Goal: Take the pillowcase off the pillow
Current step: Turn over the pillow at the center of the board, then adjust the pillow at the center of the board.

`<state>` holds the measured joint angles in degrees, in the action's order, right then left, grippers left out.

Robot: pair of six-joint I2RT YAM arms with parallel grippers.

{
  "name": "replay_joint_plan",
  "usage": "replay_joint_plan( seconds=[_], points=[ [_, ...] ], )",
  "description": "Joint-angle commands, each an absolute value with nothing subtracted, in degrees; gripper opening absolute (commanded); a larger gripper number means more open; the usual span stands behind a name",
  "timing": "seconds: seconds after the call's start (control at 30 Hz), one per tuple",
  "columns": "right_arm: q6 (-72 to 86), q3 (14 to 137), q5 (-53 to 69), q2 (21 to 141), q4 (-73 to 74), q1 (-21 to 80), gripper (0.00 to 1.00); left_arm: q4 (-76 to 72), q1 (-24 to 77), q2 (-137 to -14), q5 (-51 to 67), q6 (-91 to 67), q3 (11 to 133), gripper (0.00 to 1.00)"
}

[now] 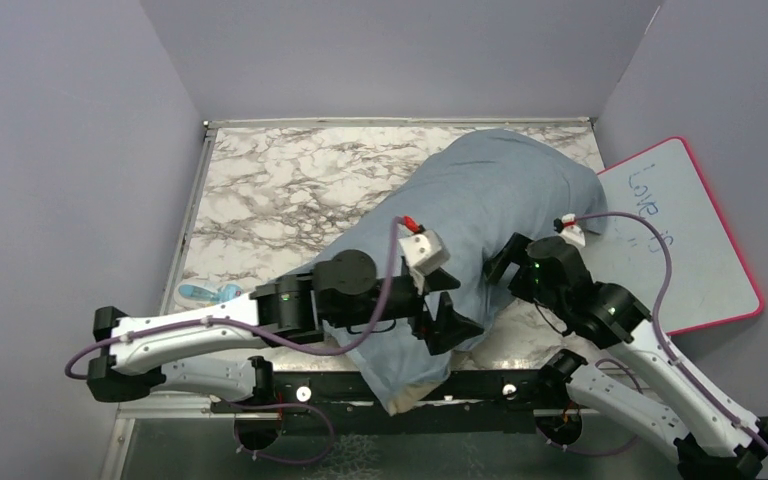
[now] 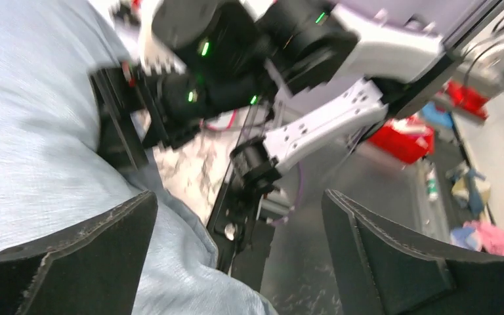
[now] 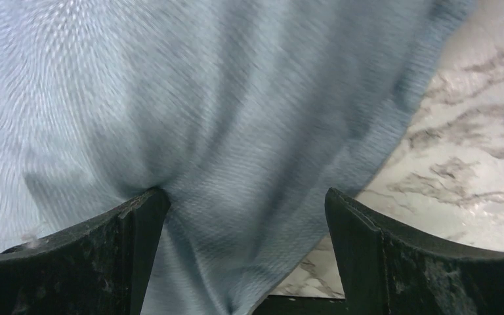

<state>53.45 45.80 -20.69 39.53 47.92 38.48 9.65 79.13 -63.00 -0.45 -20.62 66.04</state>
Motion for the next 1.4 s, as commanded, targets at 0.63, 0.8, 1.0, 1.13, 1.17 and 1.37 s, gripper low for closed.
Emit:
replay_joint_plan(
  seconds=[0.63,0.8,1.0,1.13,1.17,1.37],
  points=[
    [44.1,31.7,16.3,50.3,24.8,38.4,0.81,26.4,58.7,-62.5,-10.5,-34.6,49.4,0.80],
    [39.4,37.1,16.1,54.5,28.4,38.5,0.76,26.2,53.3,-58.9,-13.1,-35.2,46.0,0.17],
    [36.6,51.5,-7.2,45.5,43.2,38.5,0.84,27.8,48.2,-53.2,-17.4,-31.0,45.2,0.00],
    [38.6,62.0,-36.8,43.0,49.7,38.5,0.93,28.5,47.0,-51.1,-19.5,-28.3,46.6,0.00],
    [37.5,64.5,-40.8,44.0,49.6,38.5,0.93,28.5,46.9,-50.9,-19.5,-28.0,46.8,0.00],
    [29.1,78.5,-50.7,56.9,48.8,38.5,0.98,28.9,46.8,-50.5,-20.3,-28.6,47.2,0.00]
  ],
)
